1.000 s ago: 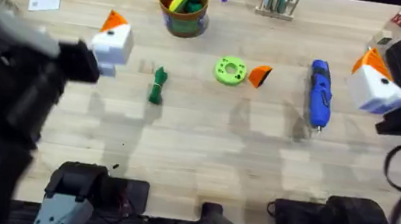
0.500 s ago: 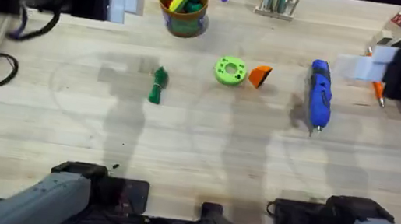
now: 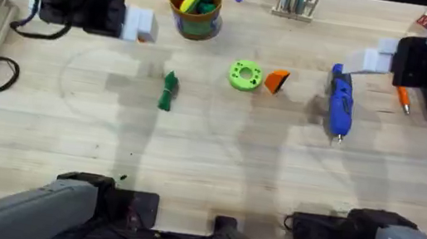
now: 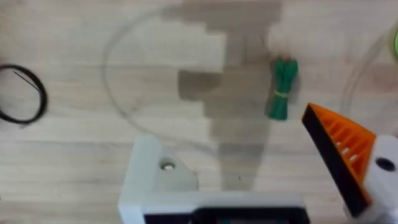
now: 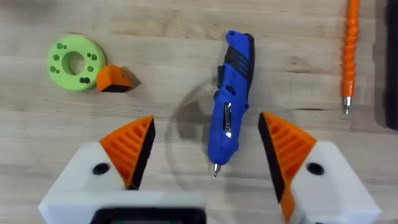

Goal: Pick up the gripper from the table and insert it into the empty holder that is missing its gripper. Then pick up a screw, insert it into the mounting hole, and use the screwdriver to tighten it. Finally, clean up the table by picking up the vegetable and placing it into the bucket.

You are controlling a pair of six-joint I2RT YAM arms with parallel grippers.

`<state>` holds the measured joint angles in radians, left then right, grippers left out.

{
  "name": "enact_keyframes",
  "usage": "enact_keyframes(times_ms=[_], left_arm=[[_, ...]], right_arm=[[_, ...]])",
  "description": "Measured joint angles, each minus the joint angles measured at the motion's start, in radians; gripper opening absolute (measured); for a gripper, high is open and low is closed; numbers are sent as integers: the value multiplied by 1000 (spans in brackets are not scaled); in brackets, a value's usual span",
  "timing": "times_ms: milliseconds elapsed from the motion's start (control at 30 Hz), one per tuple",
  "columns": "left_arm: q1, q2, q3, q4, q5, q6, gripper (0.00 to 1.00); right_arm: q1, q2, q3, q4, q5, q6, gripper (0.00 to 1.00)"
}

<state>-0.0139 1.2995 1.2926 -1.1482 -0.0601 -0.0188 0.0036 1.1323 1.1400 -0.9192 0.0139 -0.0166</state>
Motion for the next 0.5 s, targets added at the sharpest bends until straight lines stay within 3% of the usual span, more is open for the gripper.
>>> enact_keyframes(times_ms=[133, 333, 500], left_arm=[[-66, 4, 2, -90, 8, -52, 985], [-190, 65, 4, -127, 16, -124, 985], [-221, 139, -21, -62, 19, -172, 985]], right_arm=[[0, 9, 0, 0, 0, 0, 991], [0, 9, 0, 0, 0, -3, 991], [0, 9, 0, -1, 0, -3, 991]])
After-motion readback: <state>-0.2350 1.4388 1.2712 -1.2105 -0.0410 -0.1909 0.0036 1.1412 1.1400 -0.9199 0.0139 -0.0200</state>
